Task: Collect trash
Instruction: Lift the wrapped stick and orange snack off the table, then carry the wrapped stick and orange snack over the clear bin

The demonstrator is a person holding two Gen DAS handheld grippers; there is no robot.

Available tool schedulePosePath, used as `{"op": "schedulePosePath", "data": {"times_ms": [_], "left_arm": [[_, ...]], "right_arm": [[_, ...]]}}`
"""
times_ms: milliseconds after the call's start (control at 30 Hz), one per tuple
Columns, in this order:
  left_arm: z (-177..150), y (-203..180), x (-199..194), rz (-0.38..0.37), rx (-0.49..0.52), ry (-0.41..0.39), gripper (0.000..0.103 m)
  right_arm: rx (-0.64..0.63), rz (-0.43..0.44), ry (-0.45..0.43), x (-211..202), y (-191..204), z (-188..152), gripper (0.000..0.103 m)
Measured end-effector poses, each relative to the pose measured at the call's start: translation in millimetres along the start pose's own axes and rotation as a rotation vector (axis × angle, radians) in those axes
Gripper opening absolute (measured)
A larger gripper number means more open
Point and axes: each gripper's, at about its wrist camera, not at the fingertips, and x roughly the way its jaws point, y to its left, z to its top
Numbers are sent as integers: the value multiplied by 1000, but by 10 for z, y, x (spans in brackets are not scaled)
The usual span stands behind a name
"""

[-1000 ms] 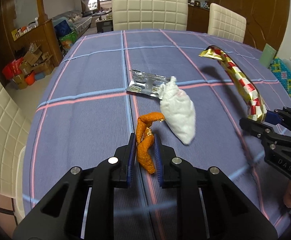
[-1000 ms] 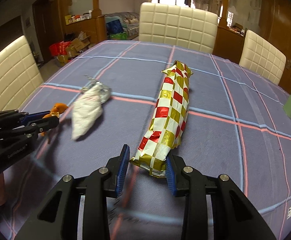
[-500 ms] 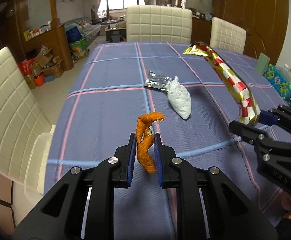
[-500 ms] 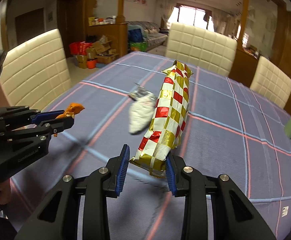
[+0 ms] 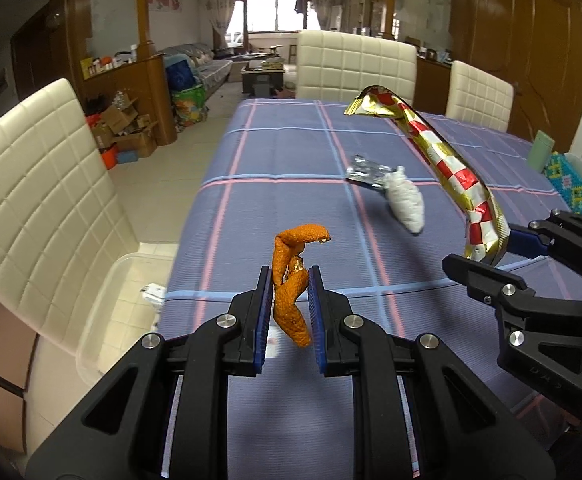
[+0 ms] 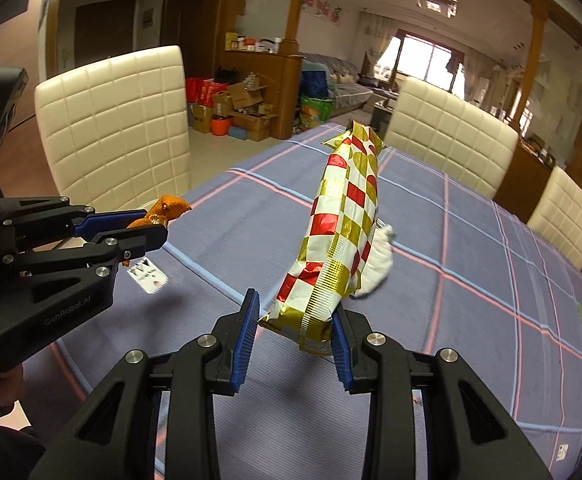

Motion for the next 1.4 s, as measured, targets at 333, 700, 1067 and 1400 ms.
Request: {"op": "schedulePosePath", "data": {"times_ms": [333, 700, 1067, 1400], "left_arm": [[-78, 284, -45, 36, -35, -10, 19], [-220, 676, 5, 92, -101, 11, 19], [-279, 1070, 179, 145, -152, 49, 19], [-283, 1468, 366, 170, -206, 79, 19]], "right_arm": [[-60, 17, 5, 113, 260, 147, 33], [-113, 55, 31, 349, 567, 255, 33], [-150, 103, 48, 647, 818, 402, 33], [-186, 143, 62, 876, 1040, 497, 33]]}}
